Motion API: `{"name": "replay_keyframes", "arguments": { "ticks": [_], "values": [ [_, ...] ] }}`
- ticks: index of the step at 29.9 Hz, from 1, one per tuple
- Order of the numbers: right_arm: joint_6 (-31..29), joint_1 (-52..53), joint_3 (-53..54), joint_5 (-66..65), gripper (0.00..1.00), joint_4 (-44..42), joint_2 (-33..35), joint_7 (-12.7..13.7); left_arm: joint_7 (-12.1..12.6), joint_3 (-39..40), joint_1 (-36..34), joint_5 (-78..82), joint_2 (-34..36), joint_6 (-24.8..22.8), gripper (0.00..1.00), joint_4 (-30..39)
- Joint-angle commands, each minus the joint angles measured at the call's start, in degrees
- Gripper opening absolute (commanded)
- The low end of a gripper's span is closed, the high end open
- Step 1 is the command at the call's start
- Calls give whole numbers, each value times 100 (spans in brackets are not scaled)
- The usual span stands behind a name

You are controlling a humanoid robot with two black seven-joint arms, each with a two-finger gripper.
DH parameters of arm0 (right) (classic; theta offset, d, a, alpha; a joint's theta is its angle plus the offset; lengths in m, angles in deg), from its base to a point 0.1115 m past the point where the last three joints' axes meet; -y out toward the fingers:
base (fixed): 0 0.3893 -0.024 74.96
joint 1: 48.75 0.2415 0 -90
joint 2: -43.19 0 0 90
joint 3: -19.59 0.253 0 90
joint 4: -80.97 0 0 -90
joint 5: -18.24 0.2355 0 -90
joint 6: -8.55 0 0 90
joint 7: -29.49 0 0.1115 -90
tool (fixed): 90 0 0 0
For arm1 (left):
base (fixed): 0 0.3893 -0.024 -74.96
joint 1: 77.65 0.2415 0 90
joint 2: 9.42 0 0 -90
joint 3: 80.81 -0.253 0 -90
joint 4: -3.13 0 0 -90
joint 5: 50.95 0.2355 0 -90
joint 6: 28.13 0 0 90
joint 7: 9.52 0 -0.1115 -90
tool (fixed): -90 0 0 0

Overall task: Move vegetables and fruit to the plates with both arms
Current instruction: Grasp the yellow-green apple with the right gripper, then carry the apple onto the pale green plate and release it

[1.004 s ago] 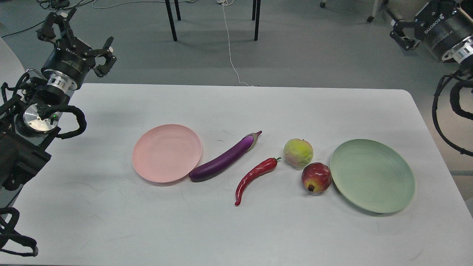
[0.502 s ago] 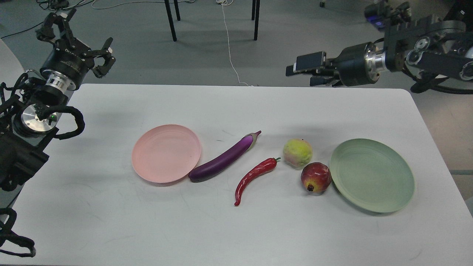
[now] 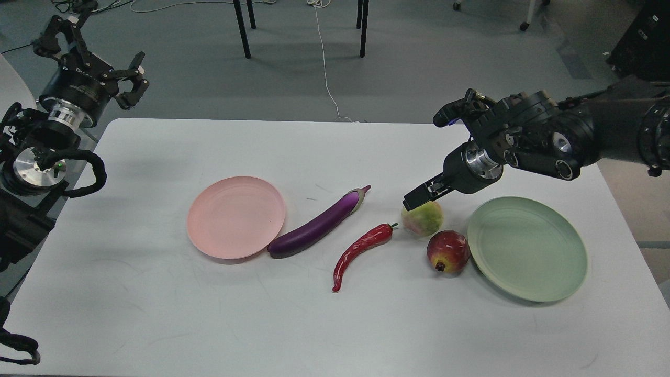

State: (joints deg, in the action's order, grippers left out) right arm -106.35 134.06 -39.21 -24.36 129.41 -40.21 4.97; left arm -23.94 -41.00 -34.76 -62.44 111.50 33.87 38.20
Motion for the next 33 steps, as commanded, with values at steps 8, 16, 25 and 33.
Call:
{"name": "replay_keyframes", "arguments": {
  "ticks": [8,16,25,33],
  "values": [
    [11,-544,-158,23,93,-528,-449,9,18,-26,0,23,37,0,98,0],
    [239,-782,-325,-56,83,-661,-484,-35,18,-26,9,23,11,0,98,-9],
    [266,-528,-255,-135,52,-546,-19,-97,18,-34,-9,23,-16,0,98,-9],
    [274,228,123,-231,52,770,1614,-88,53,-34,-88,23,-33,0,98,9]
  ]
}}
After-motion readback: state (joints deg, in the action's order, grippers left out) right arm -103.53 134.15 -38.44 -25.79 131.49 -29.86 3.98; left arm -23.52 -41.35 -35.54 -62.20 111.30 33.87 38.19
